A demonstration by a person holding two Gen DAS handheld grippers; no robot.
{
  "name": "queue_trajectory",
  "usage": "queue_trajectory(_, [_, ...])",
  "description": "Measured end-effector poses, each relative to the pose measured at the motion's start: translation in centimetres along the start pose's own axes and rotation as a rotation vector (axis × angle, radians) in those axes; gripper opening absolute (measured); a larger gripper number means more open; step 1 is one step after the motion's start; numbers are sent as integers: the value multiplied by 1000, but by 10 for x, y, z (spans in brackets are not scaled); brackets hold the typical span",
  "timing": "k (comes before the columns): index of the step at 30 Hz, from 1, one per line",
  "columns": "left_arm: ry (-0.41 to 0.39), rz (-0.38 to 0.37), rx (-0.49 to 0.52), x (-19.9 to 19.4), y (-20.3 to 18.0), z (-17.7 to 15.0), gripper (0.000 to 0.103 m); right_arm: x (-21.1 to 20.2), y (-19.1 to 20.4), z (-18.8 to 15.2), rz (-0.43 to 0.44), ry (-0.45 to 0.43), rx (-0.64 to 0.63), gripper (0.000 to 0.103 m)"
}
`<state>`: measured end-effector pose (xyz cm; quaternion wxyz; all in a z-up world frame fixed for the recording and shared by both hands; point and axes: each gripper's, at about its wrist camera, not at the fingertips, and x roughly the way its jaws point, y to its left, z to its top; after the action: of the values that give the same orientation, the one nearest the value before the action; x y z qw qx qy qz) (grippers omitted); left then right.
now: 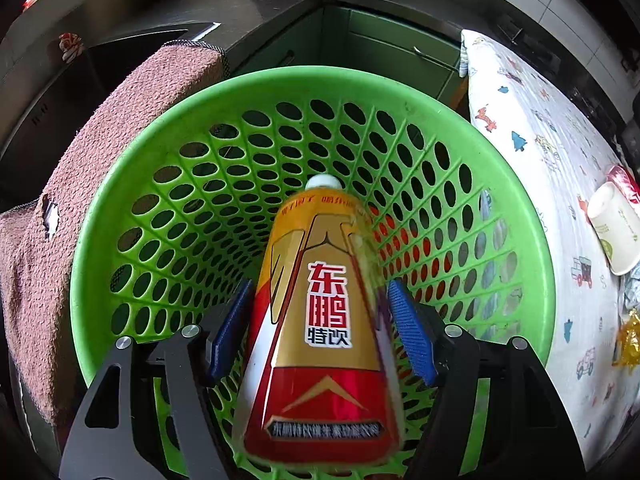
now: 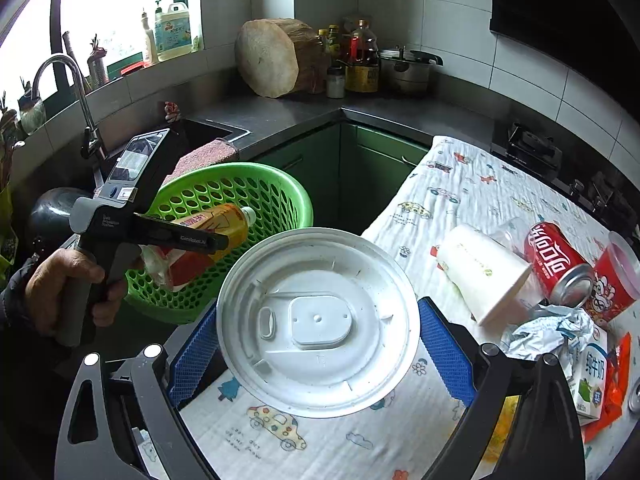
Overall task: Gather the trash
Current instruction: 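Carry the bottle with the left gripper over the green basket and release, then grasp the white paper cup with the left gripper while the right grasps the yellow wrapper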
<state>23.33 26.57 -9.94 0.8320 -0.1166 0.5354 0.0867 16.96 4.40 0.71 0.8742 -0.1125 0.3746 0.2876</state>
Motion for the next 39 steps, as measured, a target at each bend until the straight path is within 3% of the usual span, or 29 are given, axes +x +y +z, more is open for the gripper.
queue_trajectory(6, [-4, -35, -35, 2, 11, -1, 69, 17, 11, 12, 24, 12, -14, 91])
queue_trajectory(10, [-48, -56, -69, -16, 26, -4, 74, 29, 20, 20, 40, 18, -28, 91])
queue_trajectory(19, [-187, 3, -135, -72, 63, -18, 84, 59, 51, 38, 109, 39, -49, 91])
queue_trajectory(29, [-239, 33, -186, -99, 88, -30, 90, 89, 76, 48, 163, 60, -53, 95])
queue_trajectory(33, [-231, 33, -181, -98, 85, -31, 90, 88, 74, 51, 208, 59, -14, 96])
queue_trajectory(39, [-241, 21, -165, -102, 72, -28, 90, 54, 60, 39, 131, 15, -41, 96])
